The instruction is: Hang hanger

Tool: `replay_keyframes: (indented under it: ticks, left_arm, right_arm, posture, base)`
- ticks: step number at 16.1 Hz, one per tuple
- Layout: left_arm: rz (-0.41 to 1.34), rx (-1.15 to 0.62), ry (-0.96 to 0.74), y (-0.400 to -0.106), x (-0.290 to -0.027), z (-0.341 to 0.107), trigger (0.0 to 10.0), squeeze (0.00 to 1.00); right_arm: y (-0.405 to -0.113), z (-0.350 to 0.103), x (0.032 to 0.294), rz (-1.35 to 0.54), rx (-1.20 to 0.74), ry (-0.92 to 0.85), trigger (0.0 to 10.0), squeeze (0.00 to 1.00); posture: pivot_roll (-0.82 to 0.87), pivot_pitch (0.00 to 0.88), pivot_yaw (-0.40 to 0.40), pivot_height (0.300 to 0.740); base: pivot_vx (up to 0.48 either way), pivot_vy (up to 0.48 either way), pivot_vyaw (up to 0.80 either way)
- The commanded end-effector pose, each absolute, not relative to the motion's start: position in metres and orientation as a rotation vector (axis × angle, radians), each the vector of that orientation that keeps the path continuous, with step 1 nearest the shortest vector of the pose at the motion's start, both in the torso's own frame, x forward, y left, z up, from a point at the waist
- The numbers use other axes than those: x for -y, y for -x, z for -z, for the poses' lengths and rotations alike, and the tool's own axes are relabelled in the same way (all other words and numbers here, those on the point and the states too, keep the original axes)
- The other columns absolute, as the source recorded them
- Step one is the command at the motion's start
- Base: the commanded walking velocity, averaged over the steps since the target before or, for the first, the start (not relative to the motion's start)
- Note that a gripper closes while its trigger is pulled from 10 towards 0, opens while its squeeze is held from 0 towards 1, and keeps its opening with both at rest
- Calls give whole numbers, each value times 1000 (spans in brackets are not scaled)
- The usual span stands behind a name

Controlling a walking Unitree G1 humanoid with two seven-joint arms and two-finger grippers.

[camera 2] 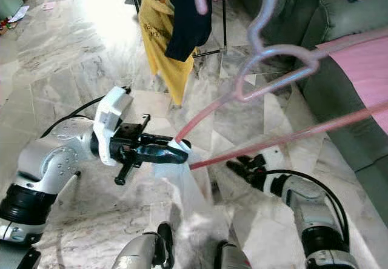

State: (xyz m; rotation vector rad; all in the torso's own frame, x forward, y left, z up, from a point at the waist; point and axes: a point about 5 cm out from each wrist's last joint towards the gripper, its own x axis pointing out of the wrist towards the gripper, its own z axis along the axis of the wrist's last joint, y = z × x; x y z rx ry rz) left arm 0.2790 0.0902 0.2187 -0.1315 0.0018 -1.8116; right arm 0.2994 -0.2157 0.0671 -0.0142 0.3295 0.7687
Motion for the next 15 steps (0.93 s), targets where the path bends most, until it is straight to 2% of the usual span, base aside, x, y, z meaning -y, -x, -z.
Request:
replay_keyframes:
  ticks: [1, 4, 8, 9, 10, 11, 15]
  left_arm:
    - [1865, 28, 103, -274, -86, -226, 10000, 0]
    - [1873, 28, 103, -272, -85, -225, 10000, 0]
    - [1887, 55, 106, -269, -81, -230, 10000, 0]
    - [1887, 58, 106, -269, -80, -231, 10000, 0]
    - [1888, 59, 105, -269, -79, -231, 10000, 0]
    - [1894, 63, 104, -268, -78, -232, 10000, 0]
    - [1913, 72, 115, -264, -75, -234, 10000, 0]
  right_arm:
    - [-293, -63, 205, -865, -355, -13, 10000, 1000]
    - [-283, -66, 205, -990, -386, 5, 10000, 1000]
    - [-276, -62, 210, -1048, -453, 11, 10000, 1000]
    - [-275, -60, 205, -1069, -465, 5, 10000, 737]
    - [-273, -58, 198, -1102, -474, 9, 10000, 294]
    - [-273, -54, 191, -1116, -481, 15, 10000, 0]
    - [-281, -51, 176, -1102, -461, 29, 10000, 0]
  posture:
    - [-20, 243, 103, 740]
    - [-19, 245, 101, 740]
    - [-22, 247, 100, 740]
    - [-24, 248, 101, 740]
    - [-24, 248, 102, 740]
    - [-24, 249, 103, 740]
    - [-22, 251, 104, 740]
  base:
    - [0, 0, 0]
    - [0, 0, 0]
    - [0, 0, 0]
    - [0, 0, 0]
    - [0, 0, 0]
    - [0, 0, 0]
    - [0, 0, 0]
